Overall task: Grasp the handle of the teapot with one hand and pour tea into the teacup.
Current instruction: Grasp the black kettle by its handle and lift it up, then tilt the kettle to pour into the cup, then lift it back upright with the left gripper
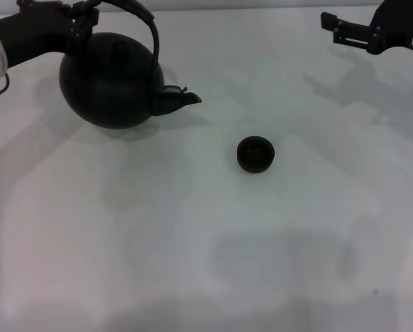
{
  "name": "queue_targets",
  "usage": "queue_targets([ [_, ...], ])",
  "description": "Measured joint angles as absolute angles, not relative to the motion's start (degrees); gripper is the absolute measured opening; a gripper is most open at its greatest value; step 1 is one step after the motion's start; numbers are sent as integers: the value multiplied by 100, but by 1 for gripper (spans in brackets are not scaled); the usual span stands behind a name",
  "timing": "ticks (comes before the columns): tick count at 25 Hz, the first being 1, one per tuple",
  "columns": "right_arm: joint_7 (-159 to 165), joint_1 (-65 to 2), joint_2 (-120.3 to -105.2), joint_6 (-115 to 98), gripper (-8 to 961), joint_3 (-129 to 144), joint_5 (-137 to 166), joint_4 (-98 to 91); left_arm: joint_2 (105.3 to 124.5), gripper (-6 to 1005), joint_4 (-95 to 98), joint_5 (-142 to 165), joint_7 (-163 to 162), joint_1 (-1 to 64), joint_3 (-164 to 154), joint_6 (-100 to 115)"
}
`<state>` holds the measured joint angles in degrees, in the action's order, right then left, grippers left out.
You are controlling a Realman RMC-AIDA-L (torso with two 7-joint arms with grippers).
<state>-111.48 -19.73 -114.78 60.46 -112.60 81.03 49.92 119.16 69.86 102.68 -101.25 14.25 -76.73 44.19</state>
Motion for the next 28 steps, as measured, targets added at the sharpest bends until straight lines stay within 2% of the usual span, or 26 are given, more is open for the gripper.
queue_targets([
  [28, -11182, -1872, -11478, 6104, 860, -11811, 7397, 4850, 11911, 130, 8616, 13621, -12356, 1659, -9128, 4380],
])
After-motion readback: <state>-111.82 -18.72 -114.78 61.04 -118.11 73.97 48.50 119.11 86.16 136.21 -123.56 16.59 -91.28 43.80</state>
